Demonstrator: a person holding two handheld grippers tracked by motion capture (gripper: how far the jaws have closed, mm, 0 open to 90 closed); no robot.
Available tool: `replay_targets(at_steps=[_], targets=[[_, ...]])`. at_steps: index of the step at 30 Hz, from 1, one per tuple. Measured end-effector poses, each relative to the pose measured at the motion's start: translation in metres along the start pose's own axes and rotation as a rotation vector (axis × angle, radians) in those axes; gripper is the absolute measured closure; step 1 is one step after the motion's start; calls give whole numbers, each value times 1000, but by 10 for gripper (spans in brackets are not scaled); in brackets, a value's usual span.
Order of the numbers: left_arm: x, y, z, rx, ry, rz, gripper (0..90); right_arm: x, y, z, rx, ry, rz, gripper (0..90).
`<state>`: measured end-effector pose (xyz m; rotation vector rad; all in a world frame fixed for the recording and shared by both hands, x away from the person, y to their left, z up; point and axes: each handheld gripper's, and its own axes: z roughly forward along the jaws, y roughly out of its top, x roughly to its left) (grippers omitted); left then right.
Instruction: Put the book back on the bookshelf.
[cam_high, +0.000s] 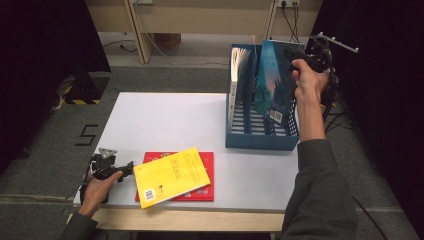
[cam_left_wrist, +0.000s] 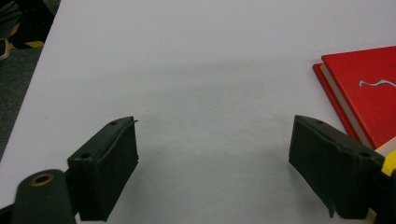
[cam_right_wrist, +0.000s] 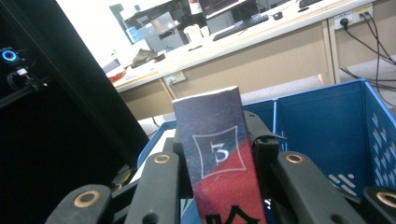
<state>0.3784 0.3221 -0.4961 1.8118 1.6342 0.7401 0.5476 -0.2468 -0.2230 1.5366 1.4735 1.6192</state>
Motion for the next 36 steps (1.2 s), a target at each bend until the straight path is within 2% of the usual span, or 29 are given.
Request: replay_targets(at_steps=[4, 9, 13, 19, 25, 29, 30, 32, 34, 36], targets=[[0, 0, 0, 0, -2, -1, 149, 0, -2, 10, -3, -25, -4, 712], [0, 0, 0, 1, -4, 3, 149, -1, -10, 23, 3, -45, -32, 712], [0, 0, 0, 2, -4, 4, 149, -6, -21, 33, 9, -60, -17, 709], [-1, -1, 0, 7, -5, 7, 149, -17, -38, 40, 9, -55, 4, 704], [-2, -1, 0, 9, -4, 13, 149, -21, -52, 43, 23, -57, 21, 684], [-2, -1, 1, 10, -3, 11, 149, -24, -70, 53, 70, -63, 35, 675], [-2, -1, 1, 13, -5, 11, 149, -25, -74, 53, 46, -49, 51, 677], [-2, -1, 1, 12, -5, 15, 149, -25, -76, 53, 44, -32, 59, 681], [-2, -1, 1, 14, -7, 17, 151, -24, -76, 52, 49, -32, 56, 681], [-2, -1, 0, 12, -8, 17, 150, -20, -78, 49, 64, -27, 29, 679]])
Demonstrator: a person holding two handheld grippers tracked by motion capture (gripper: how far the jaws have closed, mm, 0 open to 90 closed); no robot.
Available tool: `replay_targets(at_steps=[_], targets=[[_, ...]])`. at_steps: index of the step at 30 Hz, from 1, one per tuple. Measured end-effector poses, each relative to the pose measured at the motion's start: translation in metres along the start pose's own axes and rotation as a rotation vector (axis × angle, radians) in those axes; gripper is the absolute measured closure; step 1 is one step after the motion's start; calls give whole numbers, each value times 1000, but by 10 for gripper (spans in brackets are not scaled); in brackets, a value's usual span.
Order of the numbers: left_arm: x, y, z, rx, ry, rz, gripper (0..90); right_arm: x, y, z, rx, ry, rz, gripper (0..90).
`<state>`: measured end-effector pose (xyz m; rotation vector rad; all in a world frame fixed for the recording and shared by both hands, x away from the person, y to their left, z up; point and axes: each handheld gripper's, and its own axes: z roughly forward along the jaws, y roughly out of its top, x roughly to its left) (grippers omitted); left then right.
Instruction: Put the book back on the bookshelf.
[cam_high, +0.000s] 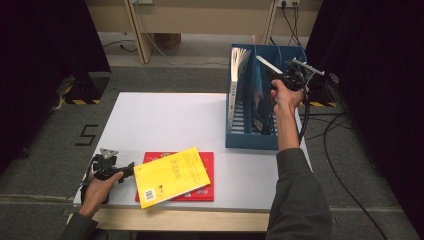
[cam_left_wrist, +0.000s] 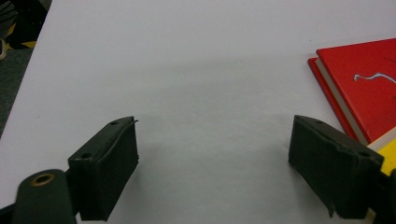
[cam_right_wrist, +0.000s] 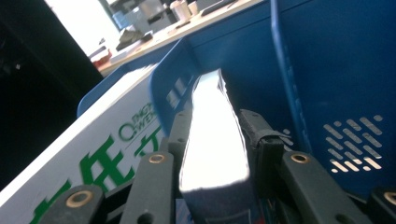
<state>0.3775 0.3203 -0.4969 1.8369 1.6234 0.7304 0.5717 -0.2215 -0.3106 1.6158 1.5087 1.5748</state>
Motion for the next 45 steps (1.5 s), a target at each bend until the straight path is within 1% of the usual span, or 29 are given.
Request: replay_targets(at_steps=[1, 2, 5, 8, 10, 11, 12, 13, 14, 16, 17, 19, 20, 21, 23, 24, 27, 30, 32, 33, 35, 37, 40, 42, 43, 44, 45], targets=[[0, 0, 0, 0, 0, 0, 150, 0, 0, 0, 0, 0, 0, 679], [0, 0, 0, -1, 2, 4, 150, 2, -4, -5, 4, 7, -25, 678], [1, 0, 1, -4, 25, 27, 150, 3, -10, -14, 19, 22, -27, 676], [0, -1, 2, -4, 29, 46, 145, 4, -18, -24, 33, 36, -48, 672], [0, 0, 2, -4, 29, 54, 142, 4, -22, -30, 45, 53, -66, 660], [1, -1, 2, -6, 27, 53, 142, 5, -25, -33, 53, 58, -67, 657], [1, -1, 2, -4, 23, 49, 141, 5, -27, -35, 56, 65, -81, 647], [2, -1, 2, -5, 16, 41, 139, 6, -30, -37, 52, 78, -81, 633], [3, -1, 2, -3, 14, 38, 137, 6, -32, -39, 47, 82, -87, 630], [3, -2, 2, -7, 12, 36, 137, 8, -35, -42, 55, 81, -104, 618], [3, -2, 2, -7, 12, 36, 137, 8, -36, -42, 58, 90, -110, 607], [3, -2, 2, -8, 12, 37, 137, 9, -40, -44, 65, 103, -91, 584], [3, -2, 2, -8, 12, 37, 137, 9, -40, -44, 65, 103, -91, 584], [3, -2, 2, -10, 12, 34, 137, 10, -43, -47, 75, 110, -107, 571], [3, -2, 2, -9, 9, 30, 137, 10, -45, -48, 78, 113, -116, 563], [3, -2, 2, -10, 10, 28, 137, 8, -51, -52, 91, 127, -103, 539], [3, -2, 2, -10, 11, 29, 137, 5, -61, -55, 116, 132, -119, 550], [2, -2, 2, -7, 17, 36, 136, -1, -69, -58, 125, 134, -106, 566], [2, -2, 2, -7, 17, 34, 136, -1, -70, -58, 122, 136, -127, 583], [2, -2, 2, -9, 19, 33, 134, 0, -70, -57, 120, 131, -150, 595], [2, -2, 3, -7, 21, 34, 127, 2, -71, -54, 116, 122, -154, 611], [2, -2, 3, -8, 21, 33, 127, 5, -70, -50, 119, 111, -170, 629], [2, -2, 3, -6, 21, 34, 126, 8, -68, -38, 114, 92, -169, 632], [3, -2, 3, -7, 18, 31, 126, 7, -65, -28, 118, 68, -170, 648], [3, -2, 3, -7, 19, 31, 126, 6, -63, -22, 117, 61, -158, 648], [3, -2, 3, -8, 19, 33, 123, 4, -62, -18, 112, 62, -132, 648], [3, -2, 3, -8, 18, 31, 122, 3, -61, -13, 112, 64, -128, 650]])
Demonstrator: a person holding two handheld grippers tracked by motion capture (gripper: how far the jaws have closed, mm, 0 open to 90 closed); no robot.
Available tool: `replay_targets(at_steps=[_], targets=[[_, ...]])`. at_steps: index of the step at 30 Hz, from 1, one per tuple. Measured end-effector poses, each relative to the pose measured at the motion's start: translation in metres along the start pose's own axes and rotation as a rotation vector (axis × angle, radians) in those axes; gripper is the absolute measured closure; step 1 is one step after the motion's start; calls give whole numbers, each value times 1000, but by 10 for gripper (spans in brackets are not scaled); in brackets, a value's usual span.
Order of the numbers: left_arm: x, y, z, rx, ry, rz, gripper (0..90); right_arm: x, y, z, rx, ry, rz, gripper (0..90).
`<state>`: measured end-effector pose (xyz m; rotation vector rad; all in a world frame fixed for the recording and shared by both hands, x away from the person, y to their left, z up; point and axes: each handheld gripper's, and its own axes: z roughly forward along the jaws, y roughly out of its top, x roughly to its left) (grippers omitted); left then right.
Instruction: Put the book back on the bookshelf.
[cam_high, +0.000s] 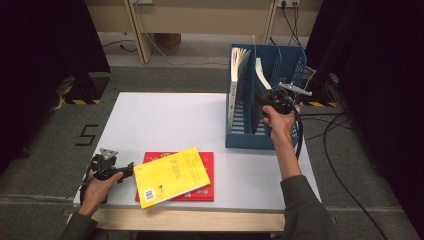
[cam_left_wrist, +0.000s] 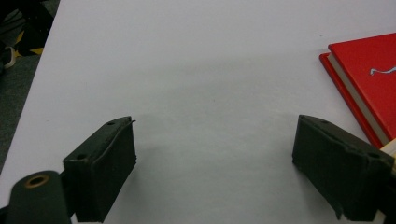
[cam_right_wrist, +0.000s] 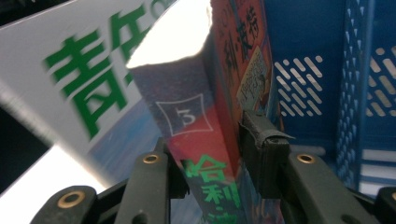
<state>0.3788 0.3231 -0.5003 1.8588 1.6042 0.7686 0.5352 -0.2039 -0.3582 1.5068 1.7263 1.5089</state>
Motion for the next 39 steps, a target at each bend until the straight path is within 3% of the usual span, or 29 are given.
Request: replay_targets(at_steps=[8, 15, 18, 21, 31, 35, 39], targets=[[0, 0, 0, 3, 2, 2, 113, 0, 12, 20, 16, -54, -14, 660], [1, 0, 0, 2, -2, -2, 113, 3, 5, 13, 15, -21, 2, 565], [1, 0, 0, 4, -2, -4, 113, 5, 1, 6, 15, -15, -31, 589], [1, 0, 0, 3, -2, -3, 114, 5, -2, 1, 9, -2, -33, 610], [0, 0, 0, 4, 4, 4, 114, 11, 5, 8, 28, -63, -137, 651], [0, 1, 0, 4, 4, 5, 112, 12, 6, 13, 28, -76, -138, 642], [0, 0, 0, 4, 0, 3, 113, 11, 3, 12, 40, -38, -90, 571]])
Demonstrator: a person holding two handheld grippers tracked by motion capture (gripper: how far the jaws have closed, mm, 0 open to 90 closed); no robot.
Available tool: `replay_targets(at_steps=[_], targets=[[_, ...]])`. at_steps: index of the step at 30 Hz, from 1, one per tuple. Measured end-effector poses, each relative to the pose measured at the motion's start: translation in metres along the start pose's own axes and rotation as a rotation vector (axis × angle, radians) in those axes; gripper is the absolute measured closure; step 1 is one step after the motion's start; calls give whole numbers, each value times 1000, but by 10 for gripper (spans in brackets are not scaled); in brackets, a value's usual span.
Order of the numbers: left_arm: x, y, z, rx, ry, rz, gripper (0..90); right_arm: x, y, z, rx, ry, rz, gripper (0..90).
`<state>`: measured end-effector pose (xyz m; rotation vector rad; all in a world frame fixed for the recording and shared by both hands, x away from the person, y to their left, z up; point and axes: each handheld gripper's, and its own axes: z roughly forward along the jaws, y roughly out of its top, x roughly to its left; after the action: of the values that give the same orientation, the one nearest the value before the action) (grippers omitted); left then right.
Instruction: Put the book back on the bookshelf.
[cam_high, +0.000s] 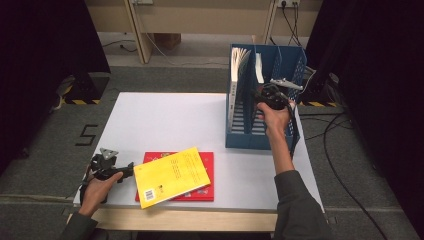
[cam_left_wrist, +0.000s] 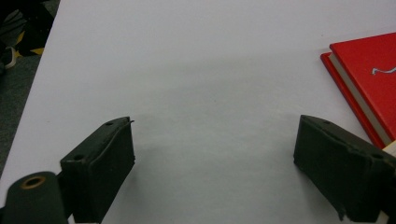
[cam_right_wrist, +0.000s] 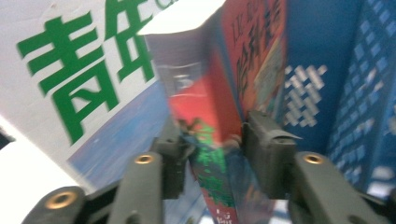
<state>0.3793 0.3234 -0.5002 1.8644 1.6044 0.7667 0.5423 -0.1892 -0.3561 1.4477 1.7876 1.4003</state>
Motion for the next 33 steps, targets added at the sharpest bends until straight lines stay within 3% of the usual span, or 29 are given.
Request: replay_targets(at_steps=[1, 4, 7, 16, 18, 21, 25, 33], targets=[[0, 0, 0, 2, -2, -3, 113, 0, -2, -1, -1, 10, 20, 566], [0, 0, 0, 1, 0, -1, 110, -1, -6, -4, 3, 22, 8, 541], [0, 0, 0, 5, -1, -4, 111, -1, -7, -8, -1, 42, 27, 502], [1, 0, 0, -1, -9, -8, 113, 7, -7, -29, -13, 40, -22, 358], [1, 0, 0, -1, -10, -7, 112, 7, -12, -36, -11, 25, -30, 336], [2, 0, 0, 2, -11, -9, 112, 7, -23, -49, -15, 36, -54, 338], [1, -1, 0, 0, -10, -9, 113, 6, -40, -64, -17, 55, -51, 324], [1, -1, 0, 0, -10, -11, 113, 13, -70, -77, 18, 91, -61, 310]])
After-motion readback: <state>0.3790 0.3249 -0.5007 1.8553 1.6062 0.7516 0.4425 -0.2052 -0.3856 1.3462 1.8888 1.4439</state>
